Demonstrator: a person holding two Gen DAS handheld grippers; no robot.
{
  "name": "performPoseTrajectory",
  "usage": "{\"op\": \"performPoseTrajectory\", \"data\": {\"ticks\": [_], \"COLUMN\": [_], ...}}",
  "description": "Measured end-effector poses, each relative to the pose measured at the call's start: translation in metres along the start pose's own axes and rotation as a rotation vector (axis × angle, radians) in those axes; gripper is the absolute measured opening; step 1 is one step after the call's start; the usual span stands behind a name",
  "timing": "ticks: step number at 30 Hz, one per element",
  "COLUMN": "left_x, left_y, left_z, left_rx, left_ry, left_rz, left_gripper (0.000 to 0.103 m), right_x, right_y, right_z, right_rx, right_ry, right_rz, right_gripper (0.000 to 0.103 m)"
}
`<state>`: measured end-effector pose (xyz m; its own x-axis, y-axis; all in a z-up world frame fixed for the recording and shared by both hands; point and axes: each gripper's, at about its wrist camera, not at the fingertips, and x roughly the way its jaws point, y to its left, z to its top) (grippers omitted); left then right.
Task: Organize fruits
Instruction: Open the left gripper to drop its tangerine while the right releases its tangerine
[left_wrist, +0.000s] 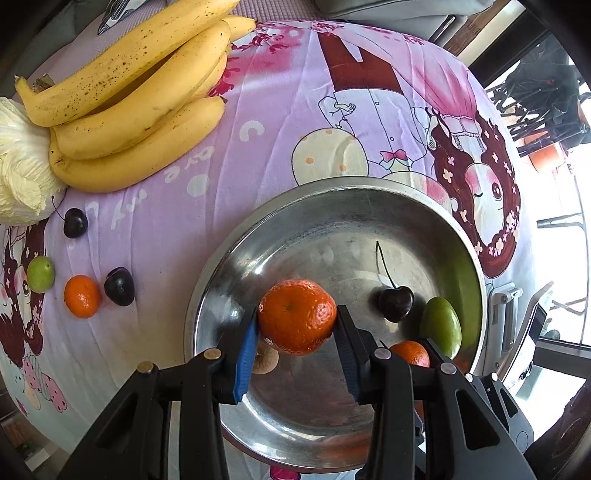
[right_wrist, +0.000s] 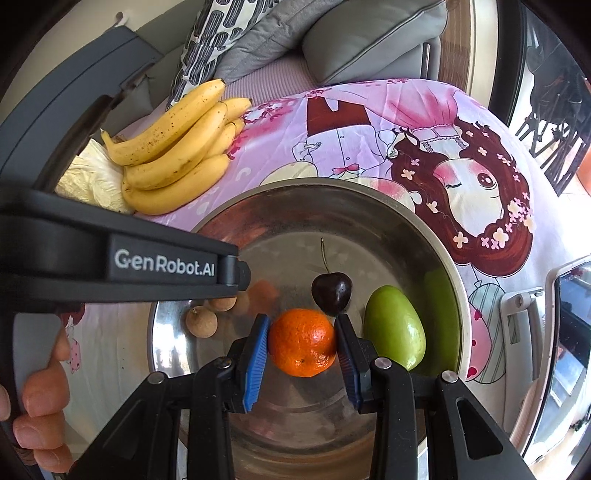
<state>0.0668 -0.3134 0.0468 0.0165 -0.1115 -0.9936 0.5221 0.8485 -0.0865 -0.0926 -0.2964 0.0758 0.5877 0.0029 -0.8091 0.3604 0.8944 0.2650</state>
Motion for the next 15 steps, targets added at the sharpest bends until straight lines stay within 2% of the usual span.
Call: {"op": "performPoseTrajectory", "data": {"ticks": [15], "left_x": [0.0066], "left_y": [-0.0064], "left_z": [-0.0021], "left_rx": [0.005], "left_ry": [0.005], "left_rz": [-0.008], "left_gripper": [0.042], "right_x": [0.0084], "right_y": [-0.0001], "right_z": [0.0008], "right_rx": [-0.004], "right_ry": [0.031], "right_rz": [-0.016], "right_gripper": [0.039]}}
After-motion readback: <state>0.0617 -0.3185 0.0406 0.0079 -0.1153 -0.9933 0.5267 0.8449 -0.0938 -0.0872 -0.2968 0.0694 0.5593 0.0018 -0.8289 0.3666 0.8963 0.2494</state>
